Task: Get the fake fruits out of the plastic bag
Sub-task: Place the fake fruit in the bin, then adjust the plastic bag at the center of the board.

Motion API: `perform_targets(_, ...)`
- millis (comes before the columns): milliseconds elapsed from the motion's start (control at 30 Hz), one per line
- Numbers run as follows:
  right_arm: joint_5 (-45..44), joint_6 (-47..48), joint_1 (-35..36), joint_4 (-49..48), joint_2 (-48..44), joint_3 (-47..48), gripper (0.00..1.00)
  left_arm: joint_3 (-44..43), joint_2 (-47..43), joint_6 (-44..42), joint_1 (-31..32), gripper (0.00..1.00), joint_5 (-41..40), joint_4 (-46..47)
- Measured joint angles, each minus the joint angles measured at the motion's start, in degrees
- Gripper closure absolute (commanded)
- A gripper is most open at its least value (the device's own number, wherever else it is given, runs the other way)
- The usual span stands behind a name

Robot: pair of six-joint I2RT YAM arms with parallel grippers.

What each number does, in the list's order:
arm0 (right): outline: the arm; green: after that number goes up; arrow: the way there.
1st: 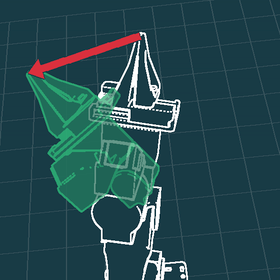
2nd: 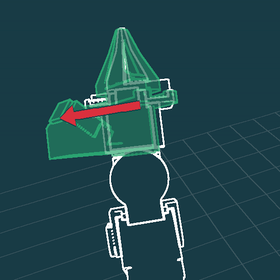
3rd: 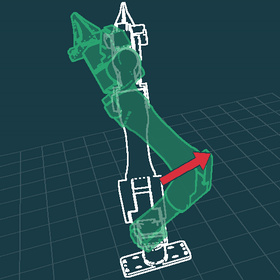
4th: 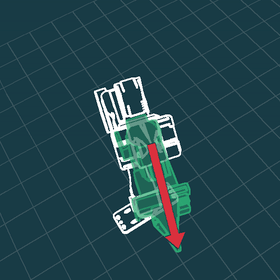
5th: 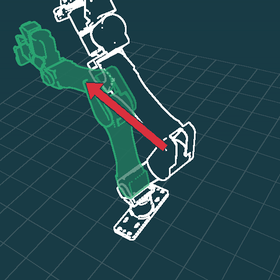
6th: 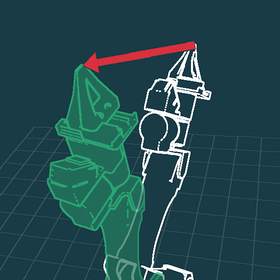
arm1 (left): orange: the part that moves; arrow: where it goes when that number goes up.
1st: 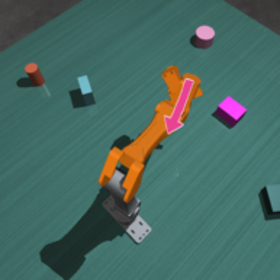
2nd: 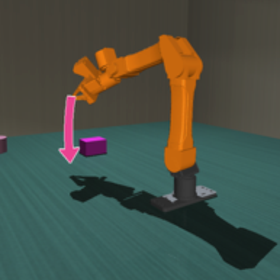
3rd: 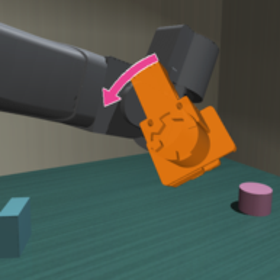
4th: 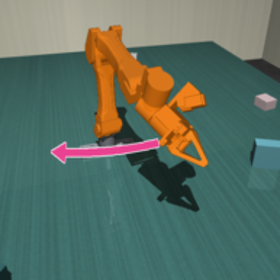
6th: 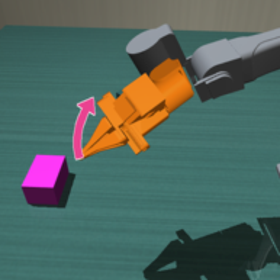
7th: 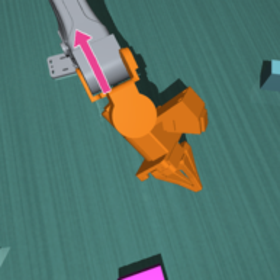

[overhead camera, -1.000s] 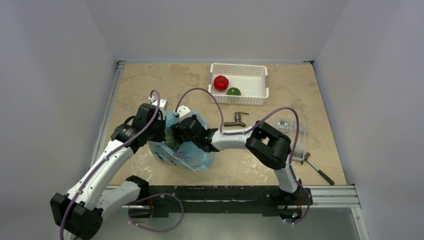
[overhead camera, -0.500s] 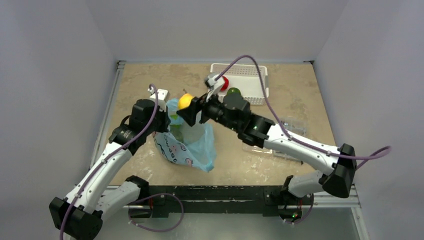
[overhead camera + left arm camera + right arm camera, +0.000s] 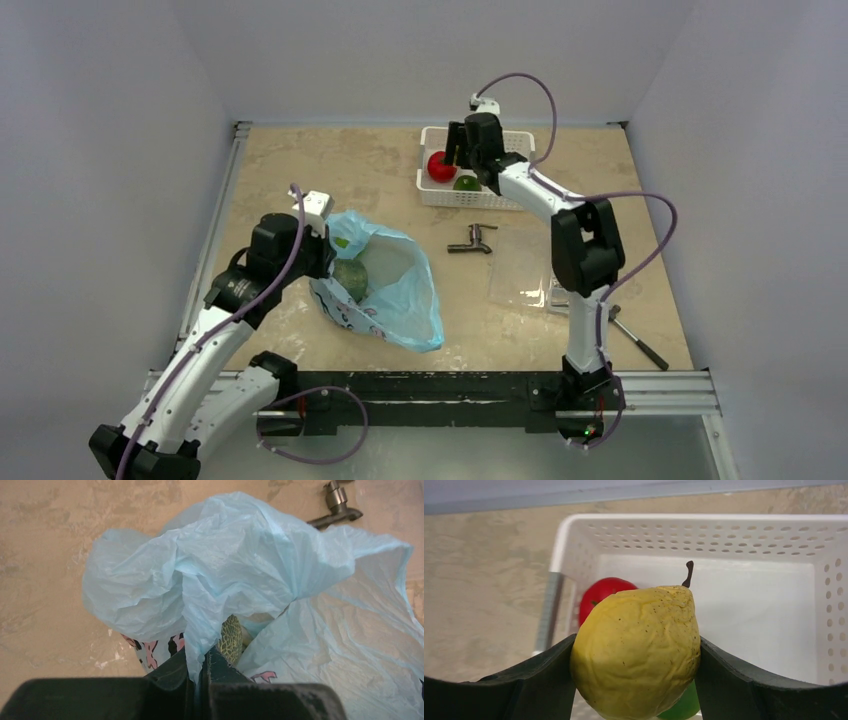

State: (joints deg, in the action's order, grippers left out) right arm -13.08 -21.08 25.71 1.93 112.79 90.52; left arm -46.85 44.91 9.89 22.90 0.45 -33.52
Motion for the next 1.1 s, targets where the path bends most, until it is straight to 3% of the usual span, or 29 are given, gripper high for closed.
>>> perform_targets(100, -2.86, 2.34, -1.07, 3.65, 7.91, 5.25, 0.65, 0.00, 1.57, -0.02, 0.00, 1.00, 0.00, -2.75)
perform_targets(200, -5.05, 4.74, -0.87, 5.95, 11.58, 7.19, 0.29, 0.00, 3.19, -0.09, 0.00, 1.00, -0.07, -4.87)
perform_targets(267, -6.05, 6.27, -0.61, 6.43, 11.74, 7.89, 0.11, 0.00, 3.72, -0.33, 0.00, 1.00, -0.59, -5.79)
perform_targets(333, -7.08, 7.21, -0.48, 7.37, 11.41, 8.50, 0.04, 0.00, 4.00, -0.59, 0.00, 1.00, -1.05, -6.19)
perform_targets(567, -9.51, 8.68, -0.04, 12.09, 6.86, 7.41, 0.01, 0.00, 3.52, -0.83, 0.00, 1.00, -1.36, -6.40)
perform_targets(733, -6.80, 7.39, 1.86, 13.53, -5.22, -1.09, 0.02, 0.00, 2.05, -1.18, 0.00, 1.00, -2.14, -6.36)
perform_targets(1000, 7.06, 3.87, 17.33, 6.25, -26.62, -17.73, 0.06, 0.00, 2.73, -1.16, 0.00, 1.00, -3.78, -6.43)
perform_targets(1100, 11.87, 1.27, 21.70, 2.75, -32.02, -22.84, 0.12, 0.00, 2.80, -1.14, 0.00, 1.00, -4.04, -6.47)
